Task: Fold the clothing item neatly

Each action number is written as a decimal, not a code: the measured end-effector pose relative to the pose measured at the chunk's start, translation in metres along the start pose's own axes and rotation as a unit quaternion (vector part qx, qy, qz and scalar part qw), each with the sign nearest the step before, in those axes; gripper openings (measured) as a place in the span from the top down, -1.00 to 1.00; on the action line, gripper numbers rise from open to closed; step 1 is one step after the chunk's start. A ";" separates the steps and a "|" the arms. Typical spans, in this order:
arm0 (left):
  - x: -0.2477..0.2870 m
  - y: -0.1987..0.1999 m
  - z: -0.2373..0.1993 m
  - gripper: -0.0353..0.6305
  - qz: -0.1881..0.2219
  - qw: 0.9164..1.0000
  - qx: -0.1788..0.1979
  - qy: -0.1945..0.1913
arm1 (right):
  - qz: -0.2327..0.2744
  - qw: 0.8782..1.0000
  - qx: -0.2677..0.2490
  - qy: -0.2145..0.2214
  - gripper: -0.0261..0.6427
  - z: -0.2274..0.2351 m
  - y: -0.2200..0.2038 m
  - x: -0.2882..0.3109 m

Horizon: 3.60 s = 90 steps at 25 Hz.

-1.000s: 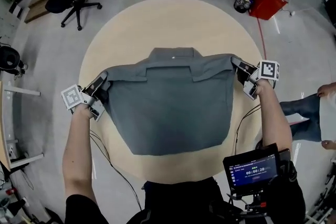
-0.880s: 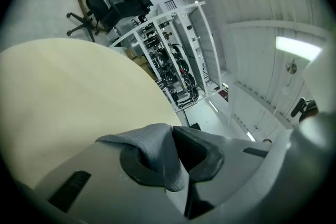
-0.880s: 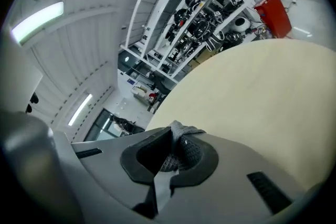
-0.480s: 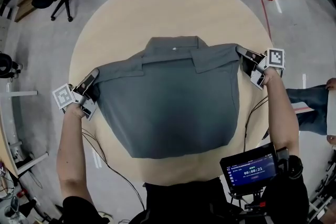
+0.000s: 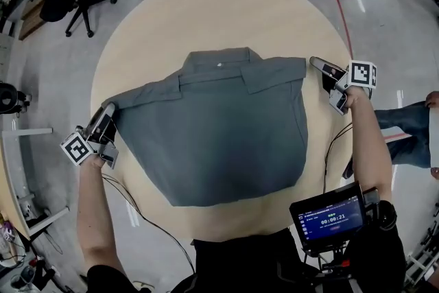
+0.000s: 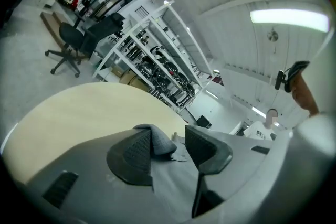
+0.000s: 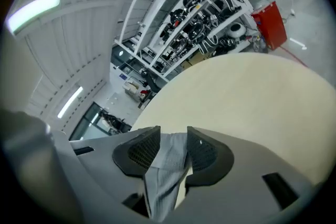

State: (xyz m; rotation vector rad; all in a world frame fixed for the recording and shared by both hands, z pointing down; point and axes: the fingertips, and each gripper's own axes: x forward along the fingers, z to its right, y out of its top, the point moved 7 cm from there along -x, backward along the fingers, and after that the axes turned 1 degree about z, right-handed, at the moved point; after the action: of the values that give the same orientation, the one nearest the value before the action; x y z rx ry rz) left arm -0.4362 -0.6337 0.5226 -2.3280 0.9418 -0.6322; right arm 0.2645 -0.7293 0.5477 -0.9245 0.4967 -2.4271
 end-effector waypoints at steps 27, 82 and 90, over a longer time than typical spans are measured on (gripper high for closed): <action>-0.044 -0.034 0.312 0.89 0.142 0.963 0.229 0.023 | 0.154 0.940 -0.267 0.144 0.89 -0.232 -0.031 -0.156; -0.423 -0.492 0.660 0.89 0.091 0.944 0.316 0.004 | 0.217 0.900 -0.372 0.065 0.90 -0.399 -0.587 -0.593; -0.470 -0.537 0.704 0.89 0.102 0.941 0.322 0.011 | 0.231 0.896 -0.374 0.067 0.90 -0.403 -0.637 -0.658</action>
State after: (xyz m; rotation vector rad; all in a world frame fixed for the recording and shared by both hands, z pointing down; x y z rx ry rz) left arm -0.0626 0.2529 0.2413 -1.6246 0.8150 -0.7437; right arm 0.2124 0.2209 0.2388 -0.7846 1.5785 -1.8559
